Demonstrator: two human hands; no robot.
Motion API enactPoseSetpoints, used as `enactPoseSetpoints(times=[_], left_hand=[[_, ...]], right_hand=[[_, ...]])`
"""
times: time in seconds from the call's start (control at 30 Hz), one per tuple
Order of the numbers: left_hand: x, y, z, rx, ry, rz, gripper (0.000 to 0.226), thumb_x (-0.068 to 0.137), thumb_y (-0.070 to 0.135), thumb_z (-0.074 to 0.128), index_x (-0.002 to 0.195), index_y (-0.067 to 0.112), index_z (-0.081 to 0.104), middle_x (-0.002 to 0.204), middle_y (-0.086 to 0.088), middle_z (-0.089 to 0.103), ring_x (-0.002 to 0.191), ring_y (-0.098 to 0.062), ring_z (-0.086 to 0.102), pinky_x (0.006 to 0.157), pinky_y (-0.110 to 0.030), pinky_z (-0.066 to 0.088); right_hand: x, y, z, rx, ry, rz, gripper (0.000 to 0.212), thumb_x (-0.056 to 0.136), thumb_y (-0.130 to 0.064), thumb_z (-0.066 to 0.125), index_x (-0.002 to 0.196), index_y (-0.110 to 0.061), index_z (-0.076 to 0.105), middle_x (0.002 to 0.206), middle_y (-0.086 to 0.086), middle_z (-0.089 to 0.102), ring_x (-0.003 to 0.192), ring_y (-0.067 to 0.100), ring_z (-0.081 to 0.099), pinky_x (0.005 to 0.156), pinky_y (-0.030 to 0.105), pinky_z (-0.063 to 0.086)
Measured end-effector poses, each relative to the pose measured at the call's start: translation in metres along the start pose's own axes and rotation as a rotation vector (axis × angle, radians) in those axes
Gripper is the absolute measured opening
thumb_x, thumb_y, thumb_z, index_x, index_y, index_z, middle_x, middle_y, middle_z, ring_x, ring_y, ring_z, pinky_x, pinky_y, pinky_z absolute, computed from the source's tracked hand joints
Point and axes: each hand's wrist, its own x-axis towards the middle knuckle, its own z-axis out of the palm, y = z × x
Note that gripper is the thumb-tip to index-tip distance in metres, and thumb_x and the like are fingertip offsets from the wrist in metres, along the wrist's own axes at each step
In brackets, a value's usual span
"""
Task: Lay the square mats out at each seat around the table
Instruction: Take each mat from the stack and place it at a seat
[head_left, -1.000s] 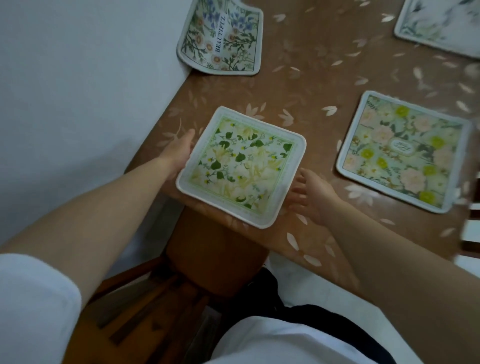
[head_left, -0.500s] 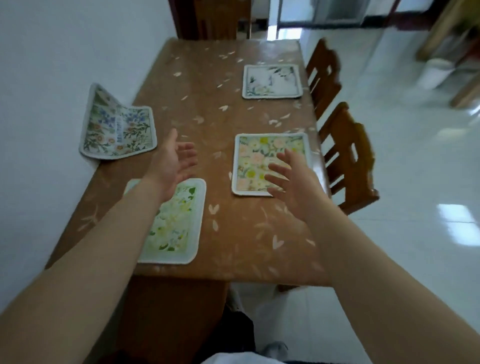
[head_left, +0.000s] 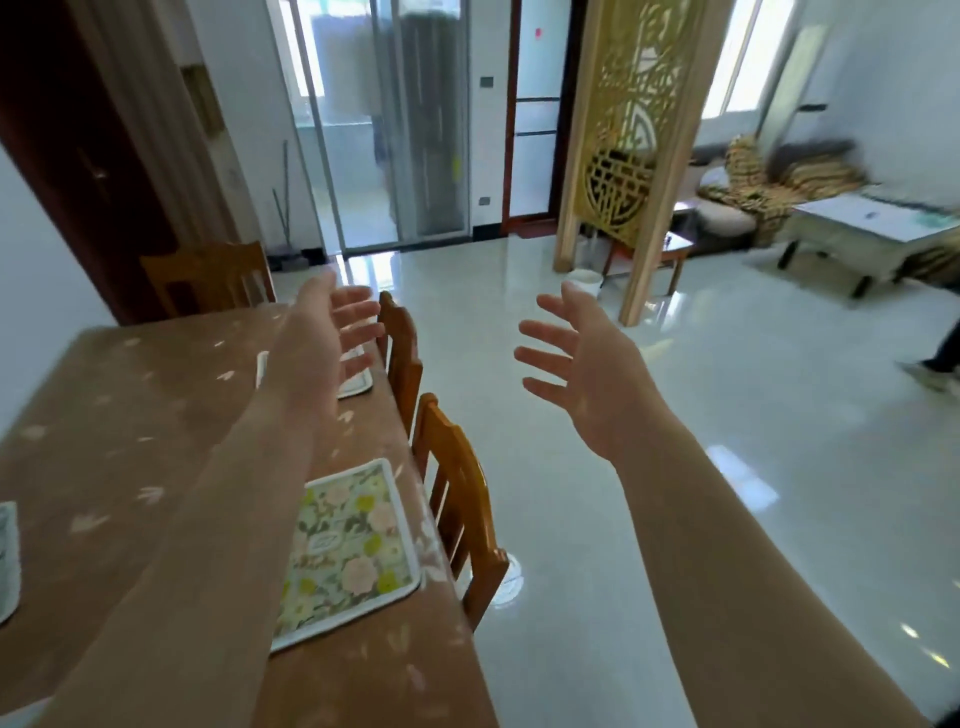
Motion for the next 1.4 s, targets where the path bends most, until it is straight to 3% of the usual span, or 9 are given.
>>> enactPoseSetpoints(times=[0.23,0.43,0.8,1.1,1.4], left_hand=[[0.032,-0.046,0.098,-0.039,-0.095,-0.1,0.055,0.099,0.06,0.038,0.118,0.021,0.072,0.114,0.002,0.079,0.106,-0.02,0.074,0.091,-0.04,0.056],[0.057,-0.089,0.172,-0.045,-0.063,-0.217,0.053,0.101,0.057,0.04,0.117,0.017,0.073,0.113,-0.001,0.079,0.108,-0.022,0.074,0.094,-0.044,0.056],[0.092,-0.103,0.309,0.02,0.189,-0.201,0.052,0.101,0.056,0.041,0.115,0.018,0.074,0.113,-0.004,0.079,0.105,-0.021,0.074,0.087,-0.041,0.056],[0.168,-0.094,0.291,-0.001,0.469,-0.164,0.055,0.093,0.062,0.042,0.111,0.023,0.076,0.101,0.003,0.081,0.095,-0.014,0.078,0.087,-0.043,0.055],[0.357,-0.105,0.266,-0.101,0.56,-0.173,0.051,0.1,0.058,0.039,0.11,0.023,0.075,0.099,0.004,0.081,0.101,-0.018,0.076,0.088,-0.041,0.057]], right_hand=[[0.047,0.007,-0.062,-0.002,0.067,0.065,0.048,0.104,-0.058,0.046,0.133,-0.025,0.065,0.129,0.003,0.071,0.114,0.027,0.07,0.101,0.049,0.056],[0.109,0.027,-0.132,0.016,0.083,0.181,0.043,0.102,-0.058,0.049,0.124,-0.027,0.071,0.121,0.002,0.076,0.108,0.026,0.075,0.095,0.045,0.059],[0.243,0.003,-0.241,-0.032,-0.19,0.228,0.044,0.103,-0.057,0.048,0.127,-0.027,0.07,0.121,0.0,0.075,0.109,0.024,0.073,0.092,0.042,0.058],[0.358,-0.019,-0.192,-0.111,-0.429,0.228,0.046,0.105,-0.055,0.045,0.136,-0.027,0.065,0.128,-0.001,0.071,0.113,0.022,0.07,0.102,0.047,0.055],[0.535,-0.035,-0.083,-0.249,-0.5,0.217,0.048,0.107,-0.053,0.043,0.139,-0.023,0.062,0.134,0.003,0.069,0.119,0.026,0.068,0.108,0.05,0.052]])
